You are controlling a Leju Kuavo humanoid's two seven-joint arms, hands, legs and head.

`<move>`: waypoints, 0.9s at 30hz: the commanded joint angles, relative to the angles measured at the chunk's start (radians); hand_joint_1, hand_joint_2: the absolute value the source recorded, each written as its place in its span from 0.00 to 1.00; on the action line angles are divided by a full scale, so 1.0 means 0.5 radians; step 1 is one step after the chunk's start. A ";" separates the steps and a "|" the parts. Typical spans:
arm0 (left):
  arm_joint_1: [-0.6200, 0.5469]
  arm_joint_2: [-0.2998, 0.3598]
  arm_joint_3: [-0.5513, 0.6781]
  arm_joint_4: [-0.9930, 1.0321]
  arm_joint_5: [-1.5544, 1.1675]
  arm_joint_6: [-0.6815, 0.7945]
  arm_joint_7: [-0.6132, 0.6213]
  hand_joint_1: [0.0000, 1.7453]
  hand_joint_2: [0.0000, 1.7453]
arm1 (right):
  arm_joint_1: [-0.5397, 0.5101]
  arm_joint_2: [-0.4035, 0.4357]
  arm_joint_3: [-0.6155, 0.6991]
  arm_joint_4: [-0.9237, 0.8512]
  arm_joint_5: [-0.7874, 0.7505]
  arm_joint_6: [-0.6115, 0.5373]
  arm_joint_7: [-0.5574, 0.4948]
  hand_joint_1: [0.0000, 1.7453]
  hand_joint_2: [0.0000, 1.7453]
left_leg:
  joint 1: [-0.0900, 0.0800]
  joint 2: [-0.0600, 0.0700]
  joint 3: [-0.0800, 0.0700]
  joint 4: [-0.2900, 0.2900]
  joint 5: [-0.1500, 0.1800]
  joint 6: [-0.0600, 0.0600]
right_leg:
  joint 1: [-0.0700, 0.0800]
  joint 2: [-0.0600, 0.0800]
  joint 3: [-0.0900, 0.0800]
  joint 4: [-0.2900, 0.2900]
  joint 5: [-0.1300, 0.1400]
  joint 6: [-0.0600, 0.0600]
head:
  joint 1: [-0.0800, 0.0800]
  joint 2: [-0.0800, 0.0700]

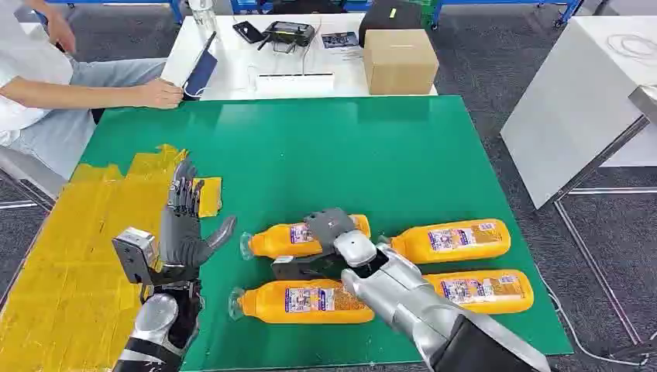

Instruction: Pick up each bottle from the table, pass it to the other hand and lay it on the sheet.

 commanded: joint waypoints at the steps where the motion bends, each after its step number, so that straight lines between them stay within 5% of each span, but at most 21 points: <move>1: -0.064 -0.005 0.027 0.073 -0.007 -0.013 0.015 0.00 1.00 | -0.045 0.013 -0.094 0.174 0.024 -0.021 -0.011 1.00 1.00 | 0.003 -0.005 0.006 0.000 -0.002 -0.002 | 0.003 -0.003 0.008 -0.003 -0.002 -0.003 | 0.000 0.000; 10: -0.045 -0.001 0.031 0.044 -0.005 -0.015 0.017 0.00 1.00 | -0.024 0.008 -0.164 0.111 0.089 -0.235 0.010 1.00 1.00 | 0.003 -0.004 0.005 0.000 -0.002 -0.001 | 0.003 -0.003 0.007 -0.003 -0.002 -0.003 | 0.000 0.000; 17: 0.002 0.009 0.019 -0.019 -0.023 -0.022 0.032 0.00 1.00 | 0.040 -0.047 -0.223 -0.081 0.329 -0.661 0.123 1.00 1.00 | 0.001 -0.003 0.001 0.000 -0.001 -0.001 | 0.001 -0.002 0.003 -0.001 -0.001 -0.002 | -0.001 0.000; 25: 0.009 0.016 -0.007 -0.020 -0.025 -0.023 0.032 0.00 1.00 | 0.124 -0.096 -0.471 -0.291 0.399 -0.931 0.024 1.00 1.00 | 0.002 -0.004 0.003 0.000 -0.002 -0.001 | 0.002 -0.003 0.005 -0.002 -0.002 -0.002 | 0.000 0.000; 27: 0.006 0.019 -0.018 -0.013 -0.026 -0.023 0.032 0.00 1.00 | 0.196 -0.112 -0.600 -0.435 0.369 -1.144 -0.061 1.00 1.00 | 0.002 -0.003 0.003 0.001 -0.002 -0.001 | 0.002 -0.002 0.004 -0.001 -0.002 -0.002 | -0.001 0.000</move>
